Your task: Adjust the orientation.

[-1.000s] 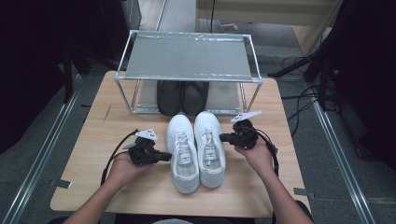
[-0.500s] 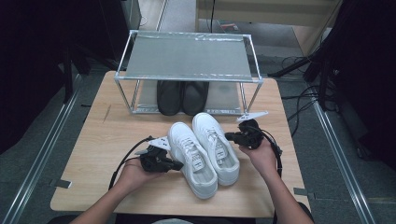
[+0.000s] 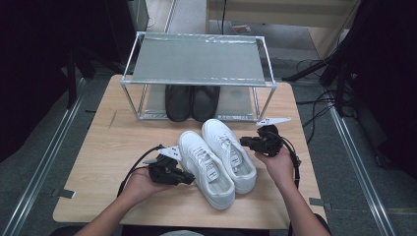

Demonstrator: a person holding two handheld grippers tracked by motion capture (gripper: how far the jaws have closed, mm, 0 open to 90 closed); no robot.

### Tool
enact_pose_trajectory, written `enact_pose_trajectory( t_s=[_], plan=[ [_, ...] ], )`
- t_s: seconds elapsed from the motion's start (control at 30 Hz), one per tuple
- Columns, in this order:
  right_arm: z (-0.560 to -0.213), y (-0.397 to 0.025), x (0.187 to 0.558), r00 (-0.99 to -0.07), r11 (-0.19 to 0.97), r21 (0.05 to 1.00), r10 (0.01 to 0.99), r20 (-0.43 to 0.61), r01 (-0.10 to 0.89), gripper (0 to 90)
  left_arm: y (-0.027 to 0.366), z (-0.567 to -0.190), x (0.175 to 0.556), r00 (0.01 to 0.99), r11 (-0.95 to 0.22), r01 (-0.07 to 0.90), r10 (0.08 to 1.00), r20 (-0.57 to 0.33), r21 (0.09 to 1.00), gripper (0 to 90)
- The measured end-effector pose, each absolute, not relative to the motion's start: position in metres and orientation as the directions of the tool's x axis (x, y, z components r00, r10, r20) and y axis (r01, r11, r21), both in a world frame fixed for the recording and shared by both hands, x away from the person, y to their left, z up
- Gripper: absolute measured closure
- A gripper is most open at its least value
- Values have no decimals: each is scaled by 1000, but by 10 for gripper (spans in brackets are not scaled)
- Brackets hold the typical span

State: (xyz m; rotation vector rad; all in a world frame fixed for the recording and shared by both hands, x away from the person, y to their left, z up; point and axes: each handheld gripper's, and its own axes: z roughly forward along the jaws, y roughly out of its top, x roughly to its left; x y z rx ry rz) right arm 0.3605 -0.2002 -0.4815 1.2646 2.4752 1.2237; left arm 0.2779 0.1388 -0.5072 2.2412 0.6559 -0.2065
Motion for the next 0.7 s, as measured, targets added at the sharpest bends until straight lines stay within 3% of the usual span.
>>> enact_pose_trajectory(
  t_s=[0.4, 0.7],
  plan=[
    [-473, -205, 350, -656, 297, 742, 714, 246, 602, 701, 181, -491, 284, 817, -483, 557, 467, -339, 676, 664],
    [-472, -208, 348, -654, 286, 746, 713, 254, 602, 664, 198, -490, 290, 796, -466, 570, 519, -312, 677, 544]
  ],
)
